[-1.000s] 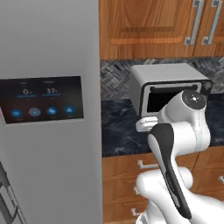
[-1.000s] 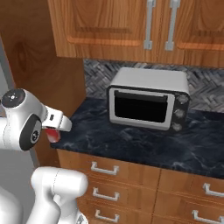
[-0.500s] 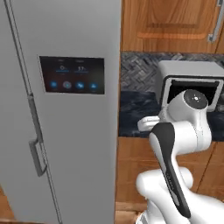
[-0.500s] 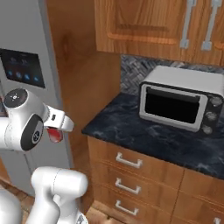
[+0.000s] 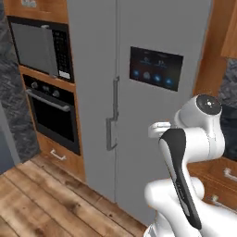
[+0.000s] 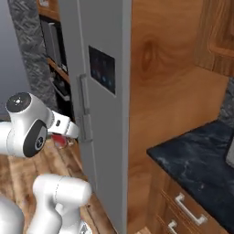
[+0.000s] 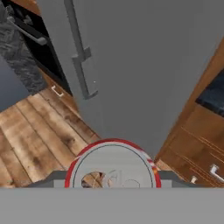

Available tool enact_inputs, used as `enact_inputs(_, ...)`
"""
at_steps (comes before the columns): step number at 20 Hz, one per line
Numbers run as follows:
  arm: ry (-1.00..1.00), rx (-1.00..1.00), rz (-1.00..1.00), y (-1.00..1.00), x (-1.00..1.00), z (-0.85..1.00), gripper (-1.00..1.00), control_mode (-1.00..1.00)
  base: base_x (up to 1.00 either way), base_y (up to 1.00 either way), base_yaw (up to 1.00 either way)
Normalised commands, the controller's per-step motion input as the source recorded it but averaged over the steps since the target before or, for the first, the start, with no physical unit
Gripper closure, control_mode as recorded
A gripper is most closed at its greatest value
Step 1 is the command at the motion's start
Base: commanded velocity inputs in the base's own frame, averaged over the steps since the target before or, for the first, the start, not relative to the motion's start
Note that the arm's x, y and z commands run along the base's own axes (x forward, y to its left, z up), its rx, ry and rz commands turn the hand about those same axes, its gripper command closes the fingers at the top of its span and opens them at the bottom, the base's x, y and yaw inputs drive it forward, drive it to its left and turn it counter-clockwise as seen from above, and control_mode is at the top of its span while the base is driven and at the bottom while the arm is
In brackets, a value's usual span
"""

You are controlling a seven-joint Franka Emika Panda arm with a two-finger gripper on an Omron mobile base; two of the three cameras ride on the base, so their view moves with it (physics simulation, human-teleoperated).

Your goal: Four empty soda cans are scattered around the kitchen. Gather all the cans and cluster them next to the stove for recycling.

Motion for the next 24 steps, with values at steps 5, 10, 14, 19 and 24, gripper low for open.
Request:
enact_inputs(5,0.00,0.00,0.00,0.00,0.00,0.00,1.00,1.00,0.05,0.07,0.89)
enact_inputs(10,0.00,0.00,0.00,0.00,0.00,0.00,1.00,1.00,0.19,0.09,0.75)
enact_inputs(14,0.00,0.00,0.00,0.00,0.00,0.00,1.00,1.00,0.37,0.12,0.56)
enact_inputs(19,0.00,0.00,0.00,0.00,0.00,0.00,1.00,1.00,0.56,0.12,0.36)
enact_inputs(24,0.00,0.00,0.00,0.00,0.00,0.00,1.00,1.00,0.70,0.03,0.25)
